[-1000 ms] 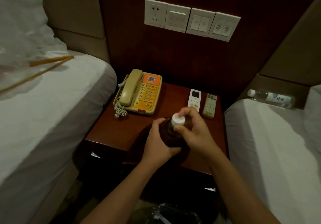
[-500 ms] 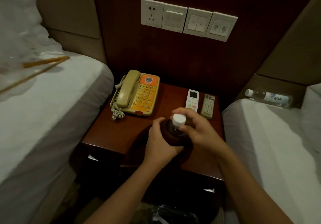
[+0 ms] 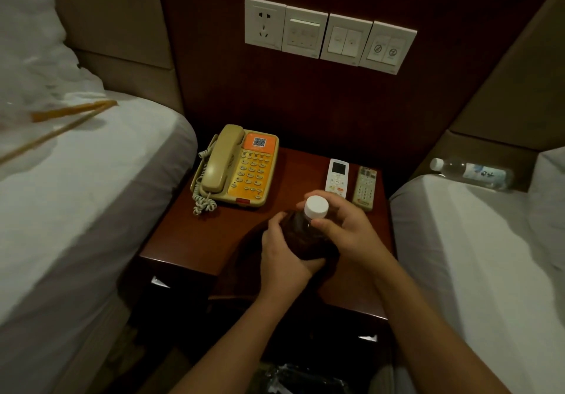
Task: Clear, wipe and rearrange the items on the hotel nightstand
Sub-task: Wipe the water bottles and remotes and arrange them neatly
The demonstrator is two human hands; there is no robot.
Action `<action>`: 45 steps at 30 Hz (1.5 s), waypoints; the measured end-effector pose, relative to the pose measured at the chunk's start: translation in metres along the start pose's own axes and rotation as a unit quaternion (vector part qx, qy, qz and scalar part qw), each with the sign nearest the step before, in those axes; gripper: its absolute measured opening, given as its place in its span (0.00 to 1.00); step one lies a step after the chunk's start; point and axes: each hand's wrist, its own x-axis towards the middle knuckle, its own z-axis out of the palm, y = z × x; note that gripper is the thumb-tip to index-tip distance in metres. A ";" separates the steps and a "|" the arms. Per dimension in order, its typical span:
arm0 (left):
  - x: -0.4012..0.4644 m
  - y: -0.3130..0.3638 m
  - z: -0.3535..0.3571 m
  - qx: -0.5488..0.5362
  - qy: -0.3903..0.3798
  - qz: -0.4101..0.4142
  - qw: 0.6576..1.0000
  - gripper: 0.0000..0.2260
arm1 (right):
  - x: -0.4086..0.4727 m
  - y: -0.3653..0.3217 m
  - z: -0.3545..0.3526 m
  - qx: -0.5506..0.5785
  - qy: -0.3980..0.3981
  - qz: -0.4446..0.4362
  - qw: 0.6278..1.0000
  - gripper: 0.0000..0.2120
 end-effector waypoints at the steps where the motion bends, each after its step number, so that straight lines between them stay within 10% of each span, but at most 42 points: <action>1: 0.001 -0.002 0.003 0.001 0.002 -0.009 1.000 0.43 | 0.000 0.001 0.002 -0.003 0.012 -0.003 1.000 0.19; 11: 0.006 -0.008 0.023 0.067 0.015 -0.014 0.998 0.46 | -0.009 -0.011 -0.012 -0.004 0.167 -0.012 0.986 0.16; 18: 0.002 -0.020 0.025 0.017 0.059 0.020 0.998 0.28 | -0.006 -0.058 -0.020 -0.017 0.335 -0.061 0.940 0.15; 45: 0.047 -0.041 0.020 0.070 -0.029 0.057 0.995 0.36 | 0.213 0.025 -0.058 -0.127 0.341 0.002 0.932 0.20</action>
